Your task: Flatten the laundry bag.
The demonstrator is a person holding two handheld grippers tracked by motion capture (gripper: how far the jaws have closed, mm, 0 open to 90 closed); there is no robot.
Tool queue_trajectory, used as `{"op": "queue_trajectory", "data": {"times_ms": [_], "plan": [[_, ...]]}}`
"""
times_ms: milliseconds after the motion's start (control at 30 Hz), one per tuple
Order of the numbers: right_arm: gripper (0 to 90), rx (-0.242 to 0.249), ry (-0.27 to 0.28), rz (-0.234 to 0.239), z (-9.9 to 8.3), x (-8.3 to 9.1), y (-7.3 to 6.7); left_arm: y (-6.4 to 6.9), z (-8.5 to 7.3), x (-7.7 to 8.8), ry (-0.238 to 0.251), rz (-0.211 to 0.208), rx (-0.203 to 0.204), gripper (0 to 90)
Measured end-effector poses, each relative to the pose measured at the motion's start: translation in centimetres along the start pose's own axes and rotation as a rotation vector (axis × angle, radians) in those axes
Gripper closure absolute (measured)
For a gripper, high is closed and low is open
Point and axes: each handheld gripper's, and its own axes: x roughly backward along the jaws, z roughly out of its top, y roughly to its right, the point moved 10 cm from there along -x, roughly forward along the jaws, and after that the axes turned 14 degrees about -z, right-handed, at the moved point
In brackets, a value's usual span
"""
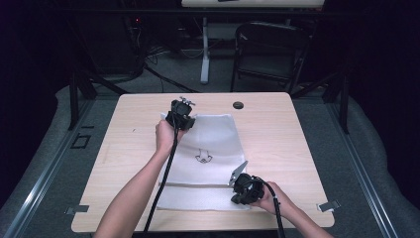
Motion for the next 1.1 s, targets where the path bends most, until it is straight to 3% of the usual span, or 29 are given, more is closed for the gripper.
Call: {"op": "queue_trajectory", "data": {"times_ms": [133, 333, 500, 667, 900, 1000, 1100], "plan": [[90.0, 0.000, -0.002, 0.002, 0.0, 0.0, 0.0, -0.2, 0.3, -0.2, 0.009, 0.001, 0.013, 62.6], [90.0, 0.000, -0.007, 0.007, -0.1, 0.0, 0.0, -0.2, 0.8, -0.2, 0.031, 0.010, 0.025, 33.1], [90.0, -0.003, -0.008, 0.018, -0.2, 0.1, 0.0, -0.5, 1.1, 0.5, 0.061, 0.010, 0.047, 18.9], [90.0, -0.009, -0.015, 0.023, -0.3, 0.1, -0.1, 0.1, 0.5, 1.2, 0.060, -0.047, 0.049, 14.9], [88.4, -0.026, -0.017, 0.021, -0.2, 0.1, 0.0, 2.0, -1.5, 2.2, 0.038, -0.097, -0.020, 13.0], [78.3, -0.034, -0.021, 0.005, -0.1, 0.4, 0.3, 3.0, -2.7, 2.6, 0.028, -0.117, -0.047, 12.9], [56.3, -0.093, 0.023, 0.013, 0.4, 1.0, 0.8, 3.9, -4.2, 2.9, 0.014, -0.148, -0.069, 13.1]]}}
